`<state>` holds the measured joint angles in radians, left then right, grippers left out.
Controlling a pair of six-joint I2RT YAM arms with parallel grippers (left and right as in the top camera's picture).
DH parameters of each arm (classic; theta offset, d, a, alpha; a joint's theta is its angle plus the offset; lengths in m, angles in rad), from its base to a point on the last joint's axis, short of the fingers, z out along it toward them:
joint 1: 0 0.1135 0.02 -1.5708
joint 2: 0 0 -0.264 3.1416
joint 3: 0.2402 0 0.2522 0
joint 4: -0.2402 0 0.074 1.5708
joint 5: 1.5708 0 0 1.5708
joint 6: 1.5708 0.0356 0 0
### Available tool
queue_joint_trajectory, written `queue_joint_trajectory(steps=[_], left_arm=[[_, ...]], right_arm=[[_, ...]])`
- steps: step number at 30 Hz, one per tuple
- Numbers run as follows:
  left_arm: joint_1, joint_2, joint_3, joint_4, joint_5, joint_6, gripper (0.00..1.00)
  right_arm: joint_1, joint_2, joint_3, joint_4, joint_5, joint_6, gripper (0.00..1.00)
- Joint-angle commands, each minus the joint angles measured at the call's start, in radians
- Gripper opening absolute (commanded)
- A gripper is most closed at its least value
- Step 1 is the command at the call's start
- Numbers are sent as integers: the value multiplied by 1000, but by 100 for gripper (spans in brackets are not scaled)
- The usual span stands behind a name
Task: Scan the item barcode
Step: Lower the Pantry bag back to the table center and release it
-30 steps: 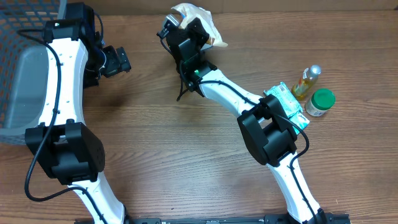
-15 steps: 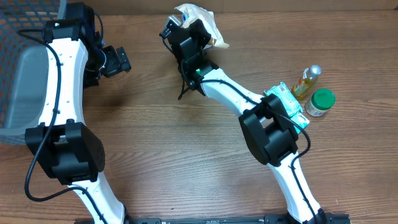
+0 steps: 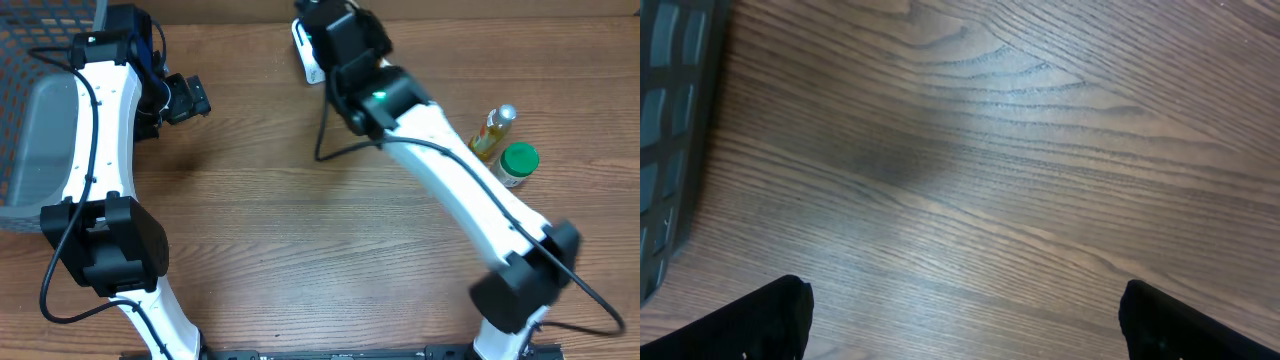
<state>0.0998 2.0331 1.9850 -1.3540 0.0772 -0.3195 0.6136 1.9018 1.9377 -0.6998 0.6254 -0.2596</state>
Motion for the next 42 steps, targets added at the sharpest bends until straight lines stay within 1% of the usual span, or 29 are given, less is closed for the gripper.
queue_joint_trajectory(steps=[1, 4, 9, 11, 14, 23, 26, 36, 42], left_arm=[[-3, -5, 9, 1, -3, -10, 99], [-3, -5, 9, 1, -3, -10, 99], [-3, -5, 9, 1, -3, -10, 100], [-3, -5, 9, 1, -3, -10, 100], [-2, -5, 9, 1, -3, -10, 100], [-3, -5, 9, 1, -3, -10, 100], [-3, -5, 9, 1, -3, -10, 99], [-2, -5, 9, 1, -3, -10, 100], [-9, -5, 9, 1, -3, -10, 100]], right_arm=[[-36, -29, 6, -164, -293, 351, 4], [-72, -24, 6, -319, -515, 446, 4], [-124, 4, 5, -547, -780, 477, 4], [-128, 22, 5, -617, -832, 476, 4], [-129, 42, -5, -695, -853, 470, 4], [-125, 47, -182, -695, -852, 426, 4], [-125, 47, -237, -677, -852, 404, 4], [-125, 47, -372, -567, -852, 409, 4], [-126, 47, -421, -531, -847, 412, 4]])
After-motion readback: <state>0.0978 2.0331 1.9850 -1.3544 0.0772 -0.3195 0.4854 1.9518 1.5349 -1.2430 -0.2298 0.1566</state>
